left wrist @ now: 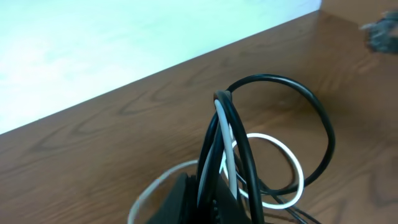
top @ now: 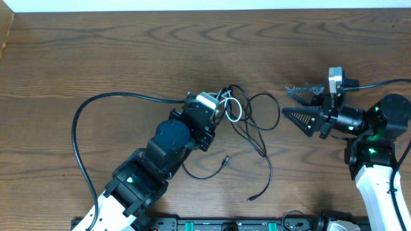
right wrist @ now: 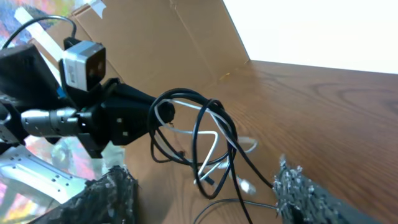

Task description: Untangle cables

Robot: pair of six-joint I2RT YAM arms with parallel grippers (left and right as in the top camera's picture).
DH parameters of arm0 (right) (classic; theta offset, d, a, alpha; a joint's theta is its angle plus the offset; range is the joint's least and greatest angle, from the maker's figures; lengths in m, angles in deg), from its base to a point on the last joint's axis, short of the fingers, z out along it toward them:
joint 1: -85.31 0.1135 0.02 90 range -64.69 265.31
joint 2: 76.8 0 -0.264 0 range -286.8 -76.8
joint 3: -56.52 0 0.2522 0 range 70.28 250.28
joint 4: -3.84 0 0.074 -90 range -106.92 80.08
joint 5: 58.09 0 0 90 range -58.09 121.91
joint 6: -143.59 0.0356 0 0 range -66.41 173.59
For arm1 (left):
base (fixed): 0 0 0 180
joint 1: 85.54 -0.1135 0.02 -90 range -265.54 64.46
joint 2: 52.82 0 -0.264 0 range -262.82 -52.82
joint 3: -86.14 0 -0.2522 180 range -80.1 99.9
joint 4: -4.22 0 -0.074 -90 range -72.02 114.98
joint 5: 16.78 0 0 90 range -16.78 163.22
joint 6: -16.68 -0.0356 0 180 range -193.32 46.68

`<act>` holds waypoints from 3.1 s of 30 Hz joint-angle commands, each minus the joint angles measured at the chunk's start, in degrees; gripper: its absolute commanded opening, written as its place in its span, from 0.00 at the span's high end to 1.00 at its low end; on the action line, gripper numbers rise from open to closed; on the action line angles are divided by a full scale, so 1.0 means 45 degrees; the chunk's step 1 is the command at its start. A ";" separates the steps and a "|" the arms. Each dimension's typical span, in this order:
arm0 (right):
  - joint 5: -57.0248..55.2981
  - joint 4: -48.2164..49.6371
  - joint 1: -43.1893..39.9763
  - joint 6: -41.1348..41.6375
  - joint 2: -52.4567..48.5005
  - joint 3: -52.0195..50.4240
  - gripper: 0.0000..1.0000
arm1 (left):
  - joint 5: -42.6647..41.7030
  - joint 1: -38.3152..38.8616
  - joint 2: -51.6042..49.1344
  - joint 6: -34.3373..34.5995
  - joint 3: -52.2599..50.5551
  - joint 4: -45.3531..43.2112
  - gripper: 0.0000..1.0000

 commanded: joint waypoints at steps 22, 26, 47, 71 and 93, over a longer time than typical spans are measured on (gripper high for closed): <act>-0.0777 -0.2351 0.0724 -0.4036 0.0049 0.0083 0.16 | -0.5537 -0.0053 0.0403 -0.2720 0.0063 -0.2506 0.93; -0.0729 -0.2293 0.1511 -0.4439 0.0049 0.0083 0.15 | -0.7227 -0.0053 0.0248 -0.2725 0.0063 -0.2832 0.93; 0.1384 -0.1059 0.2686 -0.4439 0.0049 0.0083 0.99 | -0.7193 -0.0053 -0.0389 -0.2623 0.0063 -0.2817 0.92; -0.3201 -0.1073 0.1336 -0.1214 0.0049 0.0083 0.99 | -0.4809 -0.0053 0.0121 -0.2628 0.0063 -0.1409 0.01; -0.3939 0.0714 0.1350 0.2006 0.0049 0.0083 0.99 | -1.1380 -0.0044 -0.0219 -0.1326 0.0058 -0.1685 0.01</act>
